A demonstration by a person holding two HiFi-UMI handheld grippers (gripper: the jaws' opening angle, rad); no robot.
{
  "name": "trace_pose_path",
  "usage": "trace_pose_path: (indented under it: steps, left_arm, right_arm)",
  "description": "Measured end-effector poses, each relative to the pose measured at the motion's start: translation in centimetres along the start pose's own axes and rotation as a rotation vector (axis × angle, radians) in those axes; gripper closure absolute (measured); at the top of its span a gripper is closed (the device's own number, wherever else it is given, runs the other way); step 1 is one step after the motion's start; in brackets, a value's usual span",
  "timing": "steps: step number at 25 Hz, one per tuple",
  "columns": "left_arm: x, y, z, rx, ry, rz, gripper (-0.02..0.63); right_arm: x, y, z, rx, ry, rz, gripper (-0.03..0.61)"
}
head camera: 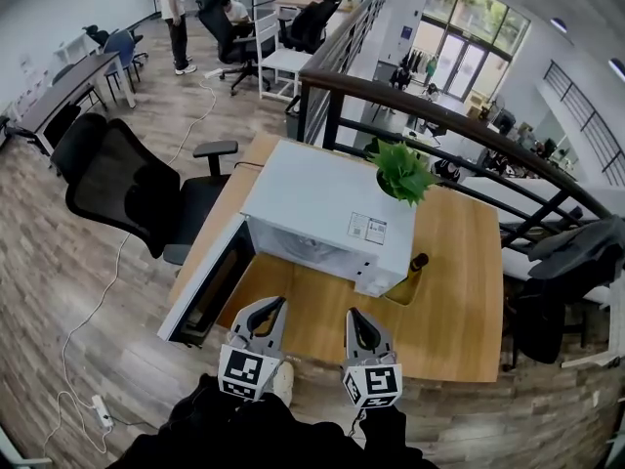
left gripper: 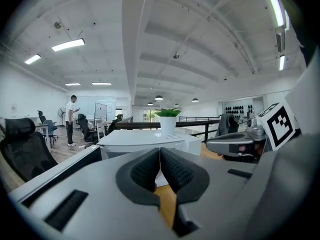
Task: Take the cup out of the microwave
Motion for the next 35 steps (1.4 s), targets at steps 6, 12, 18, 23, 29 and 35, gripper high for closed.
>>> trace_pose_path:
  steps: [6,12,18,23,29,35]
  left_arm:
    - [-3.5,3.5,-0.7,-0.023,-0.013,-0.011,0.588]
    - [-5.8,6.5,-2.2,-0.045,-0.039,-0.012,0.588]
    - [-6.8,9.2,-3.8,-0.072,-0.074,0.001,0.588]
    - [-7.4,10.8,-5.4,-0.099,-0.102,0.048,0.588]
    - [-7.9,12.7,-7.8,-0.134,-0.141,0.112,0.588]
    - [-8.5,13.8,-9.5,-0.154,-0.18,0.166,0.588]
  right_arm:
    - [0.7,5.4,-0.1,-0.021,0.004,0.009,0.561]
    - [1.3,9.9,-1.2,-0.052,0.006,0.038,0.558]
    - [2.4,13.1,-2.6,-0.085,0.015,0.071,0.552]
    - [3.3,15.4,-4.4,-0.116,0.023,0.122,0.543]
    - [4.4,18.2,-6.8,-0.149,0.03,0.188,0.533]
    - [4.1,21.3,-8.6,-0.175,0.03,0.258,0.464]
Point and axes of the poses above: the fingertips, and each gripper's own axes: y forward along the fingers, x to its right, z out of its top, the point moved 6 cm from there along -y, backward along the fingers, and after that the axes turned 8 degrees about -x, right-handed, at the moved point
